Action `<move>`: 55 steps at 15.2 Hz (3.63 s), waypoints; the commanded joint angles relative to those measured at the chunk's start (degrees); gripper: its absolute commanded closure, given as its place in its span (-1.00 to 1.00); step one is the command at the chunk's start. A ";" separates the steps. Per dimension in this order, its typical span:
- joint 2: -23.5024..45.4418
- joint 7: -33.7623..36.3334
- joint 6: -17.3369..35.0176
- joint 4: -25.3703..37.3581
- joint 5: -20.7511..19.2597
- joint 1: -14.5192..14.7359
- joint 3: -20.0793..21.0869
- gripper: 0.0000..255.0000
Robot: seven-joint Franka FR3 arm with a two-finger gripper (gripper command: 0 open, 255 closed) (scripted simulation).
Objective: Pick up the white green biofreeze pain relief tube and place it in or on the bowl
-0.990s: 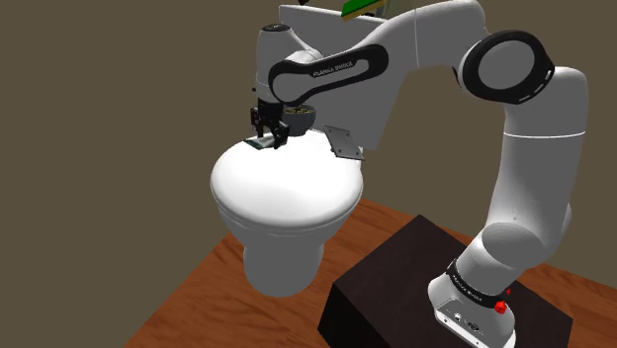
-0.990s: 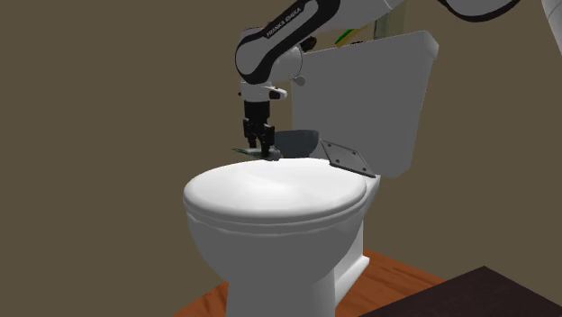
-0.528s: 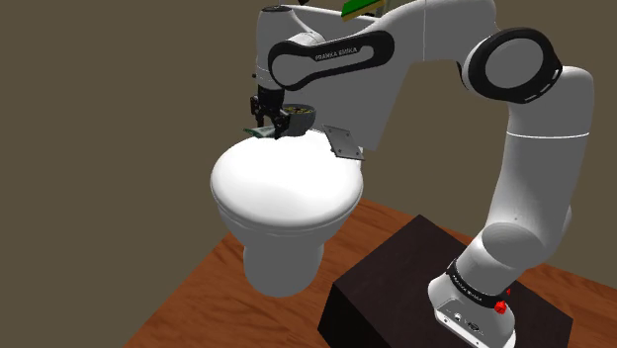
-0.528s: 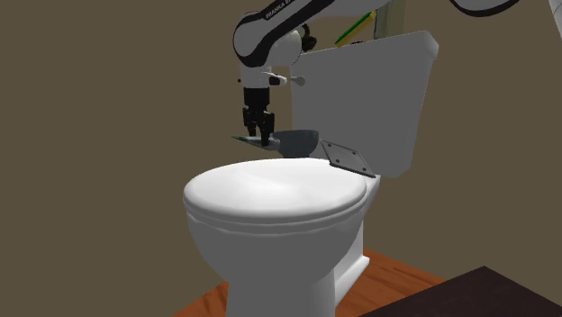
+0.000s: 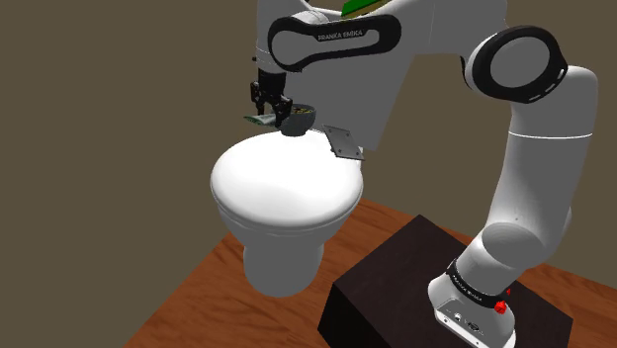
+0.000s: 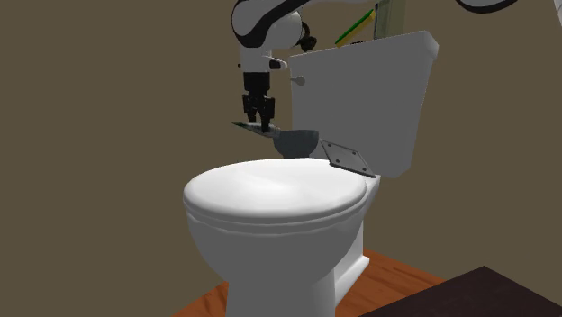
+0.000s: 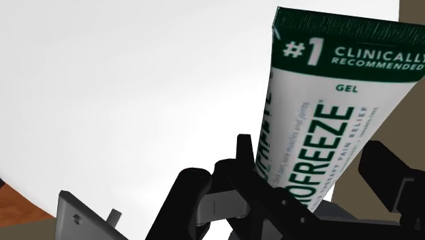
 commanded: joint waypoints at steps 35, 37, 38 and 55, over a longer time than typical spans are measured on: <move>11.09 -17.47 -9.95 23.01 -0.01 -8.04 -4.13 1.00; 10.69 -17.22 -8.16 20.77 0.05 -8.46 -4.11 1.00; 10.53 -17.10 -7.29 19.72 0.06 -8.65 -4.10 1.00; 10.11 -16.63 -3.92 15.85 0.04 -9.27 -4.13 -1.00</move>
